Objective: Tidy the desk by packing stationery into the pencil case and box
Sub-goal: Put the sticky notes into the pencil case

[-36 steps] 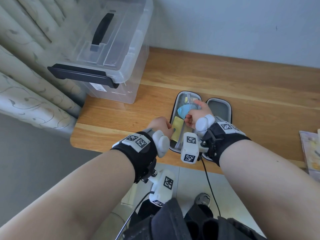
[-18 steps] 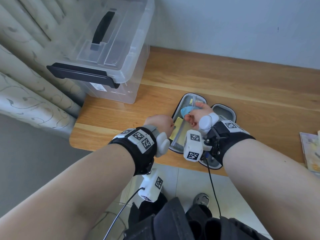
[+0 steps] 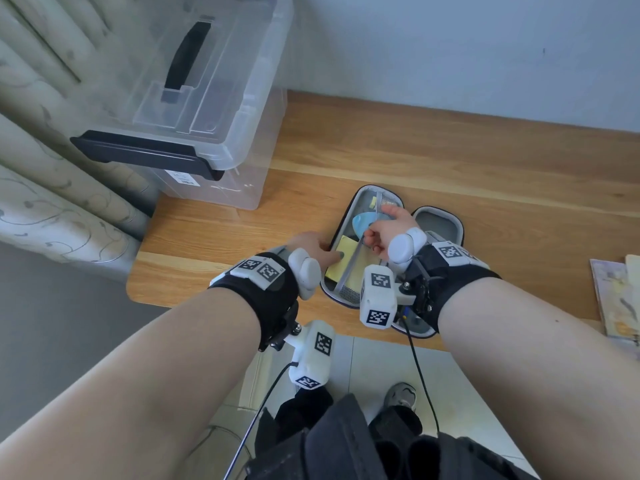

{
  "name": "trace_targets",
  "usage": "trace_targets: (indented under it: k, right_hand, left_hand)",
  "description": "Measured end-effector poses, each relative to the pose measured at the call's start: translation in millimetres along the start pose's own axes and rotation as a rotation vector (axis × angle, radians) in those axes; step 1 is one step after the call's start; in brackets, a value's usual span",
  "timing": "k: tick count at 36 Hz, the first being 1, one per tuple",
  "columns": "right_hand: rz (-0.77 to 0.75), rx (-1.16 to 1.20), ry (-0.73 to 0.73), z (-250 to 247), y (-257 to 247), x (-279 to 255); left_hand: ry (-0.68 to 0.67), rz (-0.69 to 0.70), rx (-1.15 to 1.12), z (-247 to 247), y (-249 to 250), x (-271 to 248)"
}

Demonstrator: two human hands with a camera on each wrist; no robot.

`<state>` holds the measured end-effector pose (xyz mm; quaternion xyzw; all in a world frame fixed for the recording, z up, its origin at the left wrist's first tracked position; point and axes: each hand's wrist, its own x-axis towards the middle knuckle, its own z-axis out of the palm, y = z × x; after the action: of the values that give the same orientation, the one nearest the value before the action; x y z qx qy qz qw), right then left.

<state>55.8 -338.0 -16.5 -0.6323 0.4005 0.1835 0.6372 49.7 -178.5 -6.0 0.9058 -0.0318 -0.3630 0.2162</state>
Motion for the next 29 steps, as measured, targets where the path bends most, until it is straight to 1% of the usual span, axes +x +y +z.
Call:
trace_targets:
  k: [2,3,6,9,11,13,15,16,17,19,20,22,25,27,29]
  right_hand:
    - [-0.027,-0.042,-0.028,1,1,1]
    - [-0.037,-0.058,-0.048,2,3,2]
    - [-0.089,-0.082,-0.091,5,1,3]
    - [-0.137,-0.086,-0.132,14,-8,2]
    - [-0.125,-0.080,-0.163,16,-14,3]
    - [-0.034,-0.053,-0.233,11,-18,7]
    - [0.086,0.006,-0.284,6,-19,6]
    - [0.101,0.015,-0.285,5,-18,7]
    - [0.096,0.013,-0.289,6,-17,9]
    - [0.054,-0.063,-0.257,9,-15,12]
    - [0.031,-0.103,-0.254,12,-16,11]
    - [0.015,-0.174,-0.292,16,-17,11]
    - [-0.005,-0.276,-0.324,22,-19,12]
    - [-0.035,-0.371,-0.348,25,-17,11]
    - [-0.045,-0.402,-0.363,28,-17,9]
  left_hand:
    - [-0.024,-0.026,-0.009,1,0,3]
    - [-0.014,-0.040,-0.027,1,-1,5]
    - [0.049,-0.085,-0.020,-1,-7,10]
    - [0.119,-0.089,-0.043,-12,-14,13]
    - [0.180,-0.085,-0.086,-19,-21,13]
    - [0.213,-0.055,-0.159,-25,-27,11]
    - [0.190,-0.019,-0.225,-30,-30,7]
    - [0.165,-0.005,-0.258,-32,-31,7]
    - [0.136,0.010,-0.286,-33,-32,6]
    - [0.076,0.052,-0.284,-36,-31,5]
    - [0.044,0.073,-0.252,-36,-30,5]
    - [0.001,0.097,-0.170,-38,-28,6]
    - [-0.037,0.117,-0.134,-37,-30,7]
    - [-0.045,0.135,-0.180,-34,-31,6]
    - [-0.027,0.129,-0.240,-33,-33,5]
